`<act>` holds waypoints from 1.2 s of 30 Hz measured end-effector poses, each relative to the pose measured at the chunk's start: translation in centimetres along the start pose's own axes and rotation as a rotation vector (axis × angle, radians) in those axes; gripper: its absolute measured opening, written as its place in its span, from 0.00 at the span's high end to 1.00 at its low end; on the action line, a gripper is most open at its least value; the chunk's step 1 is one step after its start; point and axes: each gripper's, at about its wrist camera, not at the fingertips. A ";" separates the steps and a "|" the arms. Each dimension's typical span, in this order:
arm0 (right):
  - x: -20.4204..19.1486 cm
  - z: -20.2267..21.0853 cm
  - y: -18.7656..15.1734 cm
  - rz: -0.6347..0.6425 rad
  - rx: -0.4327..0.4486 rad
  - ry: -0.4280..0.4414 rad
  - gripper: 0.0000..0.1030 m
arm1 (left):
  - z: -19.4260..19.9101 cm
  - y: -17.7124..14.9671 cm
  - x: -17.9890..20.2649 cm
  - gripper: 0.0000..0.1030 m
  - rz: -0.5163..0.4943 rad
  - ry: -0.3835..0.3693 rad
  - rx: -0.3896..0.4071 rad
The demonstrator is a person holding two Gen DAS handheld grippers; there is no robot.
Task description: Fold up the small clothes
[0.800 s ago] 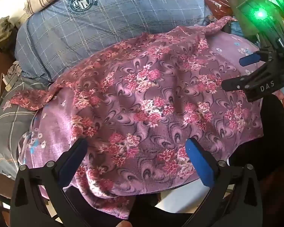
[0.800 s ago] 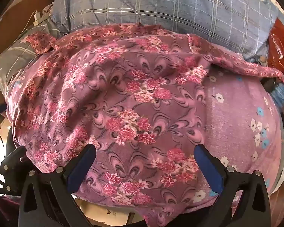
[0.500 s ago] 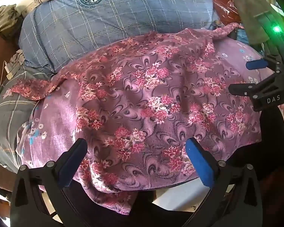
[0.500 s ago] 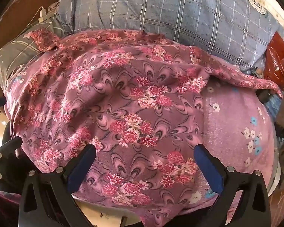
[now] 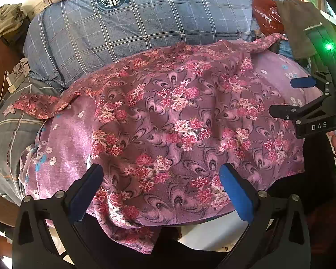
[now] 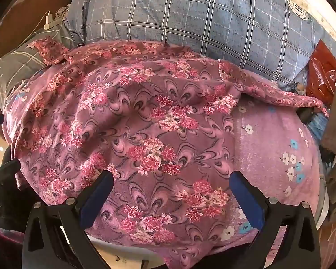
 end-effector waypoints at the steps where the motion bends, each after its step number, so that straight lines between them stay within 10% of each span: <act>1: 0.0 0.0 0.0 -0.001 -0.002 -0.001 0.00 | 0.0 0.0 0.0 0.00 0.000 -0.001 0.000; 23: 7.0 4.2 -2.8 -0.228 0.053 -0.163 0.00 | -3.5 3.9 -1.9 0.00 0.024 -0.135 0.029; 36: 10.2 10.2 1.9 0.092 0.098 -0.319 0.00 | -5.5 4.3 -2.4 0.00 0.067 -0.121 -0.006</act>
Point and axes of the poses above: each gripper's, at about its wrist camera, not at the fingertips, and z roughly against the way its jaws point, x to its right, y to its top, and after that the axes turned 8 degrees about -z, right-handed
